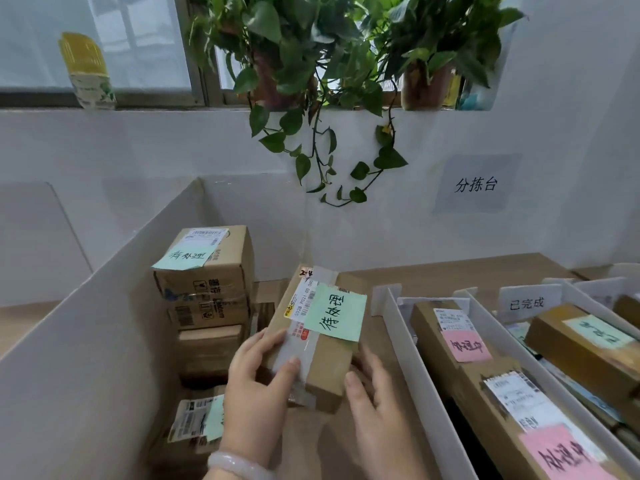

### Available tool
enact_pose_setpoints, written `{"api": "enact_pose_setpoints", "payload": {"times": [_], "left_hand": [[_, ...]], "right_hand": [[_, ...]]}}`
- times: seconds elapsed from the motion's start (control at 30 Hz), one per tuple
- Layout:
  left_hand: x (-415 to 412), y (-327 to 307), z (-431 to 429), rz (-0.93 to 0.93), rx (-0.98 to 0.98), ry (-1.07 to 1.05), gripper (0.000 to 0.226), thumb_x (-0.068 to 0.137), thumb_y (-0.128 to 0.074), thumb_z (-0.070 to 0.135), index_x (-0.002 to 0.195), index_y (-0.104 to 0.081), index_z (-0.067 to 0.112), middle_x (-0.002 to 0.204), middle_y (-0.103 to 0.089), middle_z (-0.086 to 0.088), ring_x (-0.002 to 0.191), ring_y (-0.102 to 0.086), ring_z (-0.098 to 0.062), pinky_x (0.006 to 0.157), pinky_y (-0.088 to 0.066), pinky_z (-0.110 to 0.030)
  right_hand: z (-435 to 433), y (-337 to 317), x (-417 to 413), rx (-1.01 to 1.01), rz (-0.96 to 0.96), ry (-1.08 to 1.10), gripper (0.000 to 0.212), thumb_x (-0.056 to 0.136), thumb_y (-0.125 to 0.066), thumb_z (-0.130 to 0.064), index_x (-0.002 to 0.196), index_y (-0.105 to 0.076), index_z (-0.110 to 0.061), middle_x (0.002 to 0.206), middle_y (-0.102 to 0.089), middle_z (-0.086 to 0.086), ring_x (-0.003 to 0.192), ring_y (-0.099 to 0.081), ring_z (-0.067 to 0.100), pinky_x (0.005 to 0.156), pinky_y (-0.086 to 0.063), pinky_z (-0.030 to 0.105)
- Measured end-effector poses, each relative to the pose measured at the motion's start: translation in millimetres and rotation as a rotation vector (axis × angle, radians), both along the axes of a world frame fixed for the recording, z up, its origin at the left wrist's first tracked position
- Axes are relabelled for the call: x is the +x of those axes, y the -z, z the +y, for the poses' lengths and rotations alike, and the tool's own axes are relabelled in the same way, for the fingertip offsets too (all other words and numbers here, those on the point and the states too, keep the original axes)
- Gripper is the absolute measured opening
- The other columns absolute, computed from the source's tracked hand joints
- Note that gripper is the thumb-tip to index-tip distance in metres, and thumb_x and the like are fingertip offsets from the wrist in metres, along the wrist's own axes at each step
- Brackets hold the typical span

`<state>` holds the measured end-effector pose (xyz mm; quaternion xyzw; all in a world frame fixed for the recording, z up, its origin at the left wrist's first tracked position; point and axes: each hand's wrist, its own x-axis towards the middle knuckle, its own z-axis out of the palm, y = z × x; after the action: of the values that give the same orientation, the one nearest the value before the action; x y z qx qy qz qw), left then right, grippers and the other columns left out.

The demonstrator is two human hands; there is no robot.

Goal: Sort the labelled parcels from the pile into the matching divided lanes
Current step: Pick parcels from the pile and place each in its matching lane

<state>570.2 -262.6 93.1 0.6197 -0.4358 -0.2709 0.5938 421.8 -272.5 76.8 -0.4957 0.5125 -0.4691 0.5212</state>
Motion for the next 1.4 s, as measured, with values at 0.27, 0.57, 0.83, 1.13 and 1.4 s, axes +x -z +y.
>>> {"api": "enact_pose_setpoints", "payload": {"times": [0.27,0.57,0.83,1.13,1.4], "left_hand": [[-36,-34,110,0.149,0.070,0.306,0.042,0.070,-0.073,0.029,0.110,-0.070,0.041,0.114,-0.066,0.015,0.107,-0.062,-0.026,0.094,-0.051,-0.056],[-147,-52,204,0.088,-0.016,0.412,0.063,0.078,-0.074,0.049,0.121,-0.036,0.074,0.155,-0.019,0.018,0.136,-0.030,-0.001,0.111,-0.034,-0.033],[-253,-66,259,0.174,-0.030,0.605,0.072,0.070,-0.084,0.040,0.110,-0.040,0.080,0.149,-0.030,0.013,0.128,-0.048,-0.016,0.098,-0.053,-0.042],[-368,-90,299,0.103,-0.040,0.807,0.065,0.078,-0.081,0.019,0.107,-0.051,0.070,0.142,-0.037,0.006,0.121,-0.053,-0.028,0.076,-0.062,-0.037],[-539,-74,352,-0.057,-0.069,0.918,0.069,0.080,-0.080,0.027,0.125,-0.043,0.063,0.143,-0.034,0.008,0.126,-0.044,-0.015,0.104,-0.047,-0.040]], "right_hand": [[77,-40,-89,0.189,-0.297,0.093,0.073,0.081,-0.073,-0.041,0.142,-0.033,-0.043,0.115,-0.070,0.001,0.105,-0.068,0.025,0.081,-0.057,0.052],[205,-76,-177,0.045,-0.435,0.390,0.063,0.087,-0.070,-0.019,0.134,-0.038,-0.045,0.106,-0.072,0.006,0.095,-0.071,0.026,0.076,-0.059,0.050],[292,-86,-262,-0.041,-0.389,0.693,0.066,0.076,-0.080,-0.035,0.126,-0.039,-0.049,0.103,-0.071,-0.001,0.093,-0.071,0.020,0.082,-0.058,0.052],[383,-100,-410,-0.130,0.136,0.750,0.078,0.080,-0.076,-0.041,0.141,-0.028,-0.050,0.144,-0.043,-0.011,0.128,-0.041,0.010,0.099,-0.041,0.034],[484,-104,-572,-0.170,0.607,0.721,0.075,0.080,-0.074,-0.039,0.143,-0.034,-0.045,0.149,-0.029,-0.019,0.130,-0.026,-0.005,0.109,-0.029,0.027]]}}
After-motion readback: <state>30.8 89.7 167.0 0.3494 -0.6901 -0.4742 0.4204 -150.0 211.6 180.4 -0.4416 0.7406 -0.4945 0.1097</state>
